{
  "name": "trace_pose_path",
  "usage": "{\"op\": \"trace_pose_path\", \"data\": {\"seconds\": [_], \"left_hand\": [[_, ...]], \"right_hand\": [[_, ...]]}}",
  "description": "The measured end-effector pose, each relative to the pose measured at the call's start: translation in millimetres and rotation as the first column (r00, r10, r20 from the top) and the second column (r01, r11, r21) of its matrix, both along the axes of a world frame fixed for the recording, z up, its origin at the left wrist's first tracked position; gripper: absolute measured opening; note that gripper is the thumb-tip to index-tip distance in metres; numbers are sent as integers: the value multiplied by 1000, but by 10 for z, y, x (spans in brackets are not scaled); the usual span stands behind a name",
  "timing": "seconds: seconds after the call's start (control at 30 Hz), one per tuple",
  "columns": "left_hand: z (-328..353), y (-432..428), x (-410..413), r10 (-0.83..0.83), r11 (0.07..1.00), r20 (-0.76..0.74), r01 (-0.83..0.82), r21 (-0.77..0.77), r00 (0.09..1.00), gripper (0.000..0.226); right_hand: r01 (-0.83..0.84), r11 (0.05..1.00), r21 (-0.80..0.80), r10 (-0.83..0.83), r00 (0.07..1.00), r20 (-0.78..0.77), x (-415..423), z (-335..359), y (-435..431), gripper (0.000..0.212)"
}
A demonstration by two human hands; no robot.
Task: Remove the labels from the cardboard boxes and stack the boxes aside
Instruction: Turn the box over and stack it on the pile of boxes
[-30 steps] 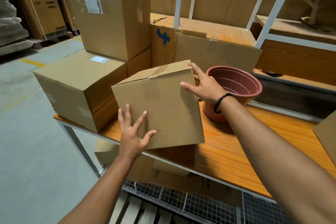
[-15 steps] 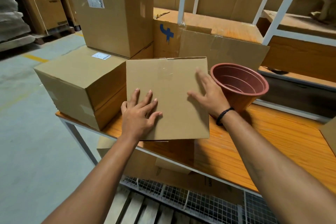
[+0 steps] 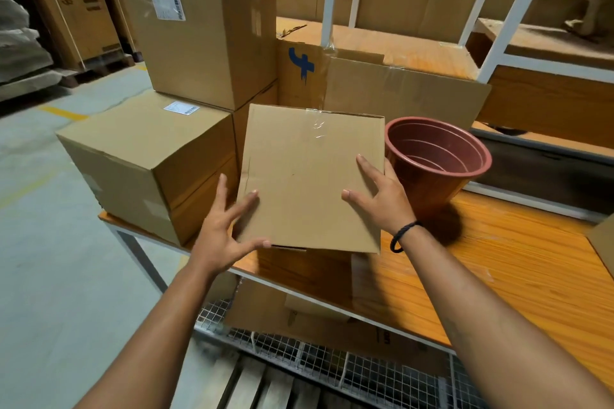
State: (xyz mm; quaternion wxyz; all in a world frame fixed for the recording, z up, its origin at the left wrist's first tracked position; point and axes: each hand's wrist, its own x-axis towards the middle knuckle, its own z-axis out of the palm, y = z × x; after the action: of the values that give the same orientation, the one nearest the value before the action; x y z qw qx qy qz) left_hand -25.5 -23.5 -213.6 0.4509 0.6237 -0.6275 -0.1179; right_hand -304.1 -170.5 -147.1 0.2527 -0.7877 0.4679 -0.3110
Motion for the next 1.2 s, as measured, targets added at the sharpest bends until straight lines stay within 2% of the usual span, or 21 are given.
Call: {"op": "trace_pose_path", "data": {"seconds": [0.07,0.17,0.33,0.43,0.5,0.57,0.6,0.7,0.77,0.8,0.9,0.97,1.03,1.1,1.2], "left_hand": [[-101,50,-16,-51,994,-75,58,95,996,98],[-54,20,-66,-14,997,-61,19,78,998,97],[279,1,-94,41,978,86,-22,-205,995,91],[401,-11,-115,26,972,97,-3,-235,995,88],[435,-31,-102,30,974,108,-5,-225,994,86],[477,-56,-107,32,974,134,-1,-227,990,85],[508,-70,-131,29,973,150,7,-231,988,85],[588,-116,-258,39,967,206,16,-256,978,83],[612,-131,-327,41,963,191,12,-270,981,81],[598,-135,-335,39,959,176,13,-283,984,80],[401,-116,-252,-29,964,50,41,-261,998,82],[118,-60,-160,-58,986,-93,43,-159,994,90],[-283,31,-66,30,1000,-189,-29,11,981,94],[-642,130,-2,145,972,-275,-85,218,950,97],[-898,134,51,112,948,-534,71,310,838,106]], "right_hand": [[6,1000,15,-6,1000,0,9,10,7,74],[25,1000,14,-26,998,50,2,8,-1,72],[64,988,138,-95,968,233,-146,-75,13,65],[90,979,185,-129,969,210,-149,-163,25,58],[134,985,106,-143,986,82,-74,-94,38,47],[115,990,-83,-125,983,-133,36,56,130,39],[38,991,-131,-67,971,-230,112,153,223,43],[-232,971,-64,176,866,-468,371,278,541,75],[-287,951,-116,155,767,-623,449,226,611,93],[-290,946,-146,129,748,-651,456,221,601,97],[-286,947,-148,123,745,-655,432,209,536,93],[-299,942,-152,126,736,-665,441,187,539,88],[-295,943,-156,122,739,-662,442,184,541,84],[-287,946,-151,125,751,-648,418,197,538,80],[-290,943,-163,124,762,-636,368,194,553,77]]}}
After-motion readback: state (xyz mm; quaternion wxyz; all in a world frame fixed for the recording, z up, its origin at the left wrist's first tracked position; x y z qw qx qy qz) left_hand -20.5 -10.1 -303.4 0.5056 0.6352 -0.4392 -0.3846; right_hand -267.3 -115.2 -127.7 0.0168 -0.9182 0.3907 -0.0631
